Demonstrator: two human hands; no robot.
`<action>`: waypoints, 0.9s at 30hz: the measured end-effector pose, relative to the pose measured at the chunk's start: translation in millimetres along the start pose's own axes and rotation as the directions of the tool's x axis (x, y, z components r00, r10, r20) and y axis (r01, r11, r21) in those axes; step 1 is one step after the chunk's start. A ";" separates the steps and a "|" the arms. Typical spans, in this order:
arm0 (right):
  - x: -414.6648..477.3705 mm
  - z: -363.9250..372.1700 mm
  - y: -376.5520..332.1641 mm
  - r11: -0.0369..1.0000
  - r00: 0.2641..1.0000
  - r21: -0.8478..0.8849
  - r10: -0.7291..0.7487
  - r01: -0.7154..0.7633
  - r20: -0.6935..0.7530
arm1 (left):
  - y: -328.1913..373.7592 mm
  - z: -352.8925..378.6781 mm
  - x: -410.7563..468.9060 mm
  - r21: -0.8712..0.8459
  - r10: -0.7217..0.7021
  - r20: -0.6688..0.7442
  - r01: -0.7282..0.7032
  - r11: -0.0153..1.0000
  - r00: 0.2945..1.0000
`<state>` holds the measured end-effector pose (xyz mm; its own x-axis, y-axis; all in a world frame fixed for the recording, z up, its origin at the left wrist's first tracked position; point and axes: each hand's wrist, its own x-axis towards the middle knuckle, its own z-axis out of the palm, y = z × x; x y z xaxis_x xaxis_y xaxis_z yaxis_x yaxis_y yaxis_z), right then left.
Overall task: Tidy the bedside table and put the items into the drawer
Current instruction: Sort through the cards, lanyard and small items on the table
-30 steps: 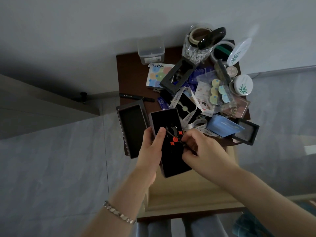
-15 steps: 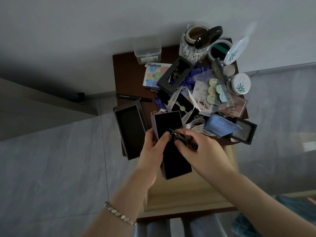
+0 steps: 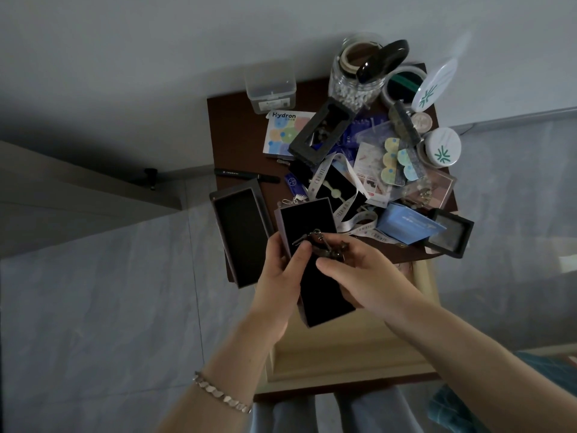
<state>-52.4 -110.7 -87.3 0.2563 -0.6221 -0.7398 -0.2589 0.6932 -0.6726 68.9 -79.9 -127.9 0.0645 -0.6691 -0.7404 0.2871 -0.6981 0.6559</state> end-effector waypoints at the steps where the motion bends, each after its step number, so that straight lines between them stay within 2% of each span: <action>1: -0.7 1.2 1.6 0.999 1.000 0.030 0.012 -0.012 -0.026 | -0.5 0.7 -1.0 0.006 0.002 -0.005 -0.002 1.000 1.000; 4: -5.8 4.6 0.3 0.995 1.000 0.101 0.003 -0.001 -0.019 | -0.5 3.3 -2.3 0.011 0.036 -0.029 -0.035 0.999 0.999; 8: -7.9 -0.8 0.3 0.951 0.998 0.305 0.056 -0.045 -0.026 | 2.2 1.1 -1.2 -0.004 0.034 -0.008 -0.034 0.999 0.999; 10: -8.3 -2.1 0.8 0.946 0.996 0.320 0.074 -0.053 -0.052 | 4.0 -0.3 -0.3 0.016 0.014 0.019 -0.014 1.000 1.000; 12: -9.1 -0.8 1.9 0.959 0.992 0.280 0.073 -0.042 -0.103 | 5.8 0.4 0.6 0.047 0.005 0.022 -0.006 0.999 1.000; 16: -10.5 3.4 12.4 0.998 0.975 -0.038 -0.057 0.050 -0.216 | 6.9 5.2 3.4 0.105 0.053 -0.031 -0.049 0.993 0.998; 17: -11.2 4.3 13.9 0.996 0.970 -0.070 -0.074 0.059 -0.233 | 7.6 6.2 2.9 0.110 0.065 -0.038 -0.060 0.992 0.997; 21: -12.1 7.1 14.6 0.997 0.967 -0.047 -0.077 0.068 -0.244 | 8.2 7.6 -1.2 0.152 0.111 -0.048 -0.102 0.983 0.993; 27: -8.1 10.3 11.9 0.986 0.983 -0.113 -0.136 0.122 -0.127 | 5.4 6.5 -6.9 0.102 0.118 -0.044 -0.113 0.988 0.992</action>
<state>-48.0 -93.6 -89.2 0.1692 -0.7518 -0.6373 -0.3296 0.5662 -0.7555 63.7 -80.7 -118.3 0.1396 -0.7352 -0.6633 0.1792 -0.6401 0.7471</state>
